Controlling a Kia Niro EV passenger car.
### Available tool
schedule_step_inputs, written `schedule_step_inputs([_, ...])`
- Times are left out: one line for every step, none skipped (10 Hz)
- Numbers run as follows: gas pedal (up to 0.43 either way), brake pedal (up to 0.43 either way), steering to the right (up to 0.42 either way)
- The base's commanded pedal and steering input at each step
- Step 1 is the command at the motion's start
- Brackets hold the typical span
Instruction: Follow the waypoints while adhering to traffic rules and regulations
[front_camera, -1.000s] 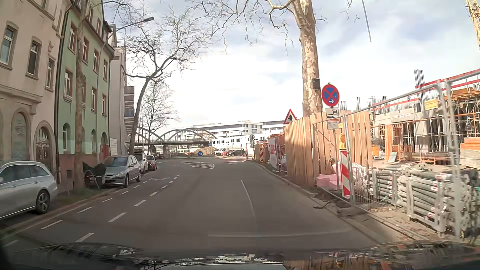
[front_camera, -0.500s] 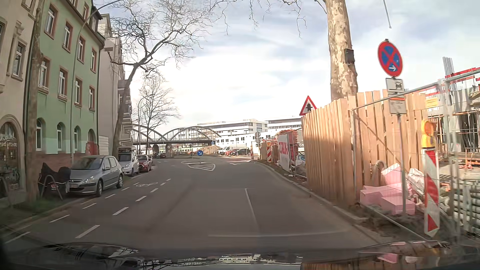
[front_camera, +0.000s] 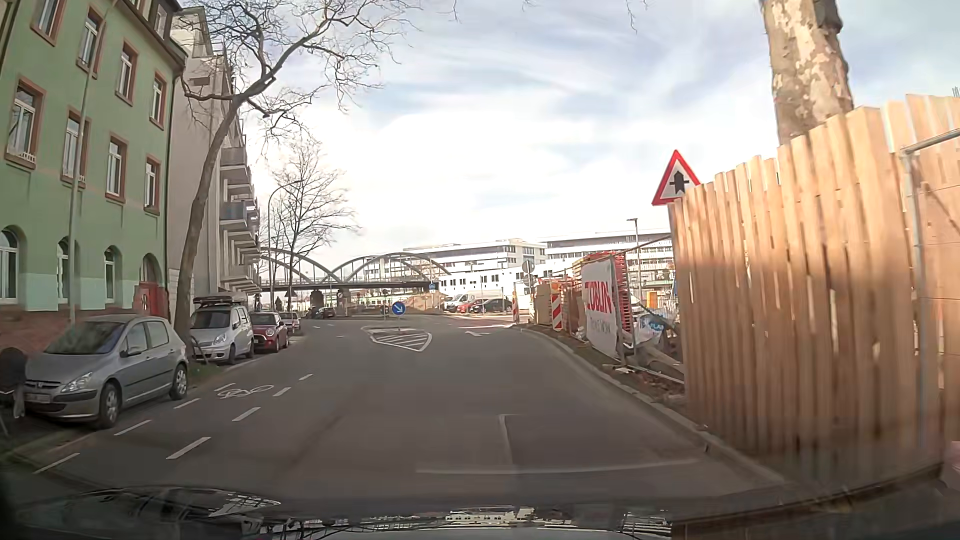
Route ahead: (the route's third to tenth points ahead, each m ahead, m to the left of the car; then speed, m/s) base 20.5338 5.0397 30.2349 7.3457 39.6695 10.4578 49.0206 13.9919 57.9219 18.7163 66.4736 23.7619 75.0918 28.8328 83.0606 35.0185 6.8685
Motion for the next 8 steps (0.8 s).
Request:
schedule_step_inputs([0.059,0.000,-0.020])
schedule_step_inputs([0.059,0.000,-0.017])
schedule_step_inputs([0.059,0.000,-0.015])
schedule_step_inputs([0.059,0.000,-0.014])
schedule_step_inputs([0.059,0.000,-0.014])
schedule_step_inputs([0.059,0.000,-0.014])
schedule_step_inputs([0.059,0.000,-0.014])
schedule_step_inputs([0.059,0.000,-0.014])
